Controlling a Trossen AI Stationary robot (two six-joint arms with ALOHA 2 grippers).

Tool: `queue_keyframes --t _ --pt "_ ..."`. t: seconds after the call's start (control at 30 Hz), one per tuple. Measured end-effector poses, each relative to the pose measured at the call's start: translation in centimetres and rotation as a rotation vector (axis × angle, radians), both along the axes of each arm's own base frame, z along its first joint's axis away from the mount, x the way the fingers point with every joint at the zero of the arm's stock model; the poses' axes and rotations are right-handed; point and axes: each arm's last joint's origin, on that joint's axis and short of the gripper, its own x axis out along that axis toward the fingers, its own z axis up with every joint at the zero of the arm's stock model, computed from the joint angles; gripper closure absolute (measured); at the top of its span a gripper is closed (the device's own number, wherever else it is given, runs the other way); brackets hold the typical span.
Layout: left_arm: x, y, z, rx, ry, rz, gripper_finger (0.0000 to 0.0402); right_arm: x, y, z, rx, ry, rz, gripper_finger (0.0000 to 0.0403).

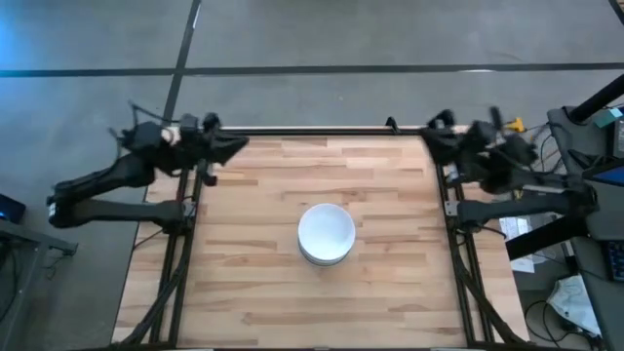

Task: Nest bowls inside each other
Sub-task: Return to Home Position

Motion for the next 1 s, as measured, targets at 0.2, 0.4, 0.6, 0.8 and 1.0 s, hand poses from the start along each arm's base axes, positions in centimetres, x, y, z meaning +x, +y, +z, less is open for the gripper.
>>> queue_keyframes --t 0.2,0.4,0.6,0.8,1.0 --pt "-2.9 -0.5 -2.8 -0.053 0.055 0.067 0.0401 -5.1 -0.1 -3.7 0.100 -0.087 -0.035 0.0394" --pt "-5.7 -1.1 -6.7 -0.114 0.014 0.135 0.0401 -7.2 0.0 -8.5 0.206 -0.171 -0.023 0.0394" --pt "-8.4 -1.5 -11.8 -0.218 -0.088 0.204 0.0401 -7.9 -0.2 -13.1 0.340 -0.206 -0.031 0.0394" --pt "-7.2 -1.5 -16.3 -0.359 -0.044 0.094 0.0401 -7.3 -0.3 -17.7 0.474 -0.181 0.049 0.0394" --pt "-5.5 -1.1 -19.9 -0.454 0.019 0.040 0.0401 -6.4 -0.3 -19.6 0.558 -0.072 0.070 0.0394"
